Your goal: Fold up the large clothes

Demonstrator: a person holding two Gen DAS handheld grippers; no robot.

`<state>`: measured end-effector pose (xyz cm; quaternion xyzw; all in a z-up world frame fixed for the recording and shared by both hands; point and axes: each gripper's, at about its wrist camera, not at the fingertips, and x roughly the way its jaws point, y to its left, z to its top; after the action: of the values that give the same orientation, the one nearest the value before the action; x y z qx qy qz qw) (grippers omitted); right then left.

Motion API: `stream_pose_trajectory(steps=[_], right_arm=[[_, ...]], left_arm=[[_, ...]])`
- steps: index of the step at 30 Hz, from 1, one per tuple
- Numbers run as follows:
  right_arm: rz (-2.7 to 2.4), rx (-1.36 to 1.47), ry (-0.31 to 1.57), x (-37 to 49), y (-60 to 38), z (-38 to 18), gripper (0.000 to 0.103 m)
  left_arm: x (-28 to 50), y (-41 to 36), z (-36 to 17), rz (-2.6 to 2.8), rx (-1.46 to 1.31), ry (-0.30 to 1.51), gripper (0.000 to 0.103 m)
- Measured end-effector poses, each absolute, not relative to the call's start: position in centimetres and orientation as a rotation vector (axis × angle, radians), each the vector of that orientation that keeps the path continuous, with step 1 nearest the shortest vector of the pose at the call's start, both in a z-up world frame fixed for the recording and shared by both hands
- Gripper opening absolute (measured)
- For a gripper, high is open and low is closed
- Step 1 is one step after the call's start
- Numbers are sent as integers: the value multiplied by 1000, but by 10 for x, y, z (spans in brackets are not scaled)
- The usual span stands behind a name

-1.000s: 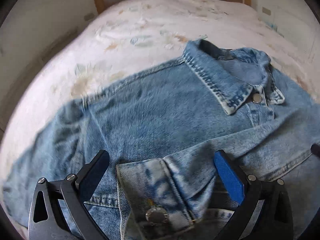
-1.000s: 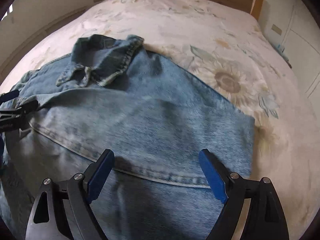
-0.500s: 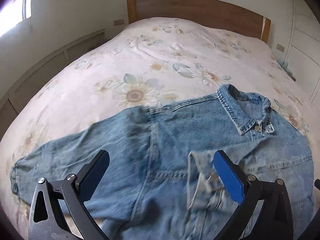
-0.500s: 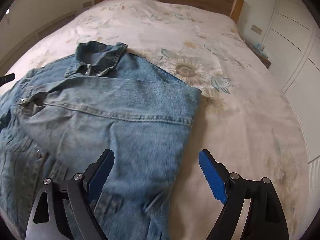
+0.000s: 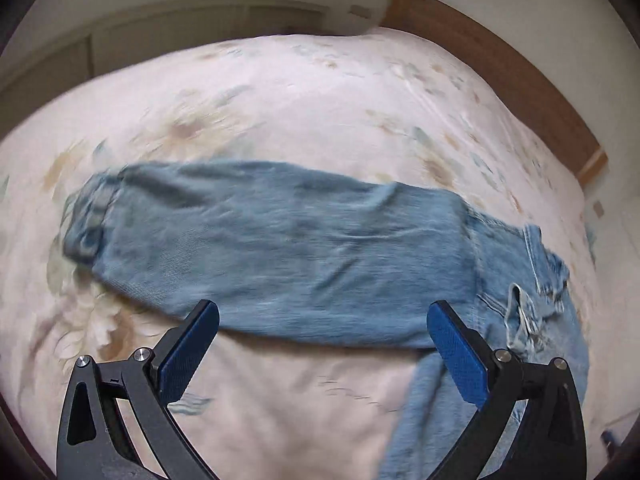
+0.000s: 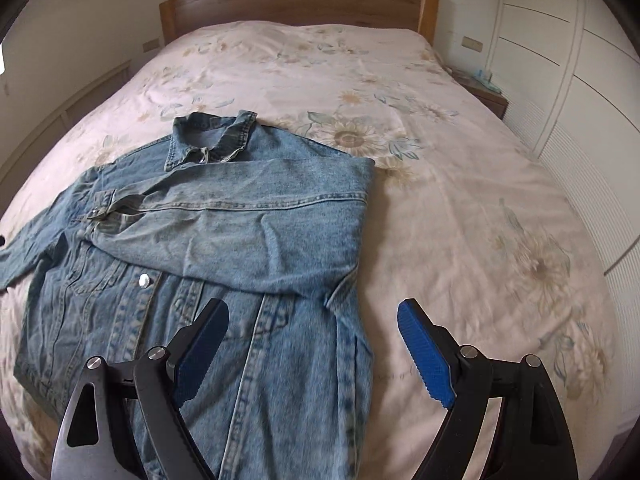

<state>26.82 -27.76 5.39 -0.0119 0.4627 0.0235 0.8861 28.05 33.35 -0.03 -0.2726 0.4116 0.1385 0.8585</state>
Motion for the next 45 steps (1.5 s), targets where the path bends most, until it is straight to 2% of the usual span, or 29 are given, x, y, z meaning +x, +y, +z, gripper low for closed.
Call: stream_pose_trajectory(steps=[8, 15, 24, 26, 28, 33, 45], right_arm=[[-29, 23, 989, 236, -300, 51, 87], [-95, 35, 1011, 224, -318, 45, 87], [-125, 20, 1033, 224, -325, 37, 87], [-124, 16, 1039, 225, -325, 35, 87], [-119, 14, 1041, 226, -325, 33, 87], [-109, 15, 1034, 228, -327, 31, 87], [-104, 65, 1017, 221, -355, 25, 87]], left_arm=[[223, 424, -37, 440, -877, 830, 101], [212, 461, -50, 455, -1001, 741, 90], [203, 504, -60, 436, -1185, 591, 53], [198, 515, -65, 425, -1242, 565, 32], [193, 524, -71, 408, -1305, 544, 21], [190, 533, -58, 378, -1314, 543, 4], [231, 480, 34, 260, -1158, 538, 3]])
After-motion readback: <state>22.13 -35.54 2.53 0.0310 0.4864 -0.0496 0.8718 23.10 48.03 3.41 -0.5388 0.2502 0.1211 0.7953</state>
